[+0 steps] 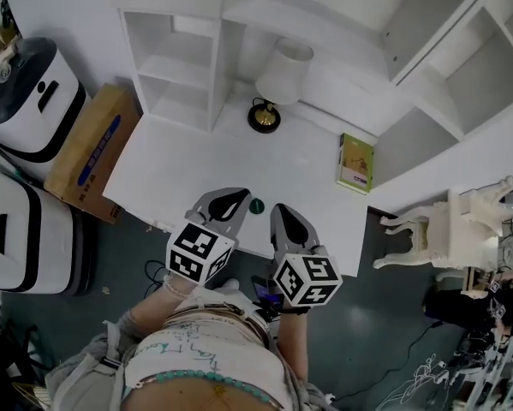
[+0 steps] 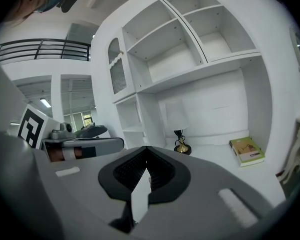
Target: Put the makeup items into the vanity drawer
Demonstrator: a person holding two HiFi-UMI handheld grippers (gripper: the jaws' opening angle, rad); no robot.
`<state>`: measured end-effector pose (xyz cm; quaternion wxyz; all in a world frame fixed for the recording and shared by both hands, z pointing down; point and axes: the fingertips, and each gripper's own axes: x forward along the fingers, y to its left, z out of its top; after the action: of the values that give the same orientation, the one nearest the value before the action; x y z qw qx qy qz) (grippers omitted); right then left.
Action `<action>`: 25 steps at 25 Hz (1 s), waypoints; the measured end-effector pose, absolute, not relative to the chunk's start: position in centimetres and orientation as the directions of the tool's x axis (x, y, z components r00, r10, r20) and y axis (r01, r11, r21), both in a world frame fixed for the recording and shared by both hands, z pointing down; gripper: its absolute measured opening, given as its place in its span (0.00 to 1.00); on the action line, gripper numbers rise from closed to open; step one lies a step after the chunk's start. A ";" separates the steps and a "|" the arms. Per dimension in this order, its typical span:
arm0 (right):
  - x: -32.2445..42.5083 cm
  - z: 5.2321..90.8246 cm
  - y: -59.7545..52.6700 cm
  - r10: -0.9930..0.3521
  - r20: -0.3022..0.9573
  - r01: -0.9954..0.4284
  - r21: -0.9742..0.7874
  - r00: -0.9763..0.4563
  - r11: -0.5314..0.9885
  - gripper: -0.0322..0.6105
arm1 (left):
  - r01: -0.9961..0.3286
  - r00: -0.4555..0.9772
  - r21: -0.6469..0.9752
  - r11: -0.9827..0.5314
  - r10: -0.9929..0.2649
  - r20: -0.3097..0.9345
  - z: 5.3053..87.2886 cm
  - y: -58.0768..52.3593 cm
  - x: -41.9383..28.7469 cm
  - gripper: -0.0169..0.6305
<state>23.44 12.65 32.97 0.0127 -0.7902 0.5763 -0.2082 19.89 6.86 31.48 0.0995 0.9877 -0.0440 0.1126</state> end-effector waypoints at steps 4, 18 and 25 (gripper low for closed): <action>23.9 33.5 11.1 -0.898 0.340 -0.889 -0.263 0.279 -0.376 0.09 | -0.062 0.971 0.205 -0.977 -0.012 0.238 32.0 5.2 20.6 0.03; 24.4 36.2 7.7 -0.842 0.400 -0.847 -0.237 0.361 -0.476 0.10 | 0.036 0.960 0.218 -0.975 0.095 0.265 34.0 0.6 20.7 0.03; 26.7 36.4 8.5 -0.830 0.424 -0.856 -0.200 0.363 -0.477 0.10 | 0.013 0.956 0.210 -0.978 0.074 0.282 34.4 0.3 21.6 0.03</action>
<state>26.72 8.51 36.36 -0.0272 -0.8251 0.5109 -0.2399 21.63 0.31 34.42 0.1036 0.9836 0.0221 0.1458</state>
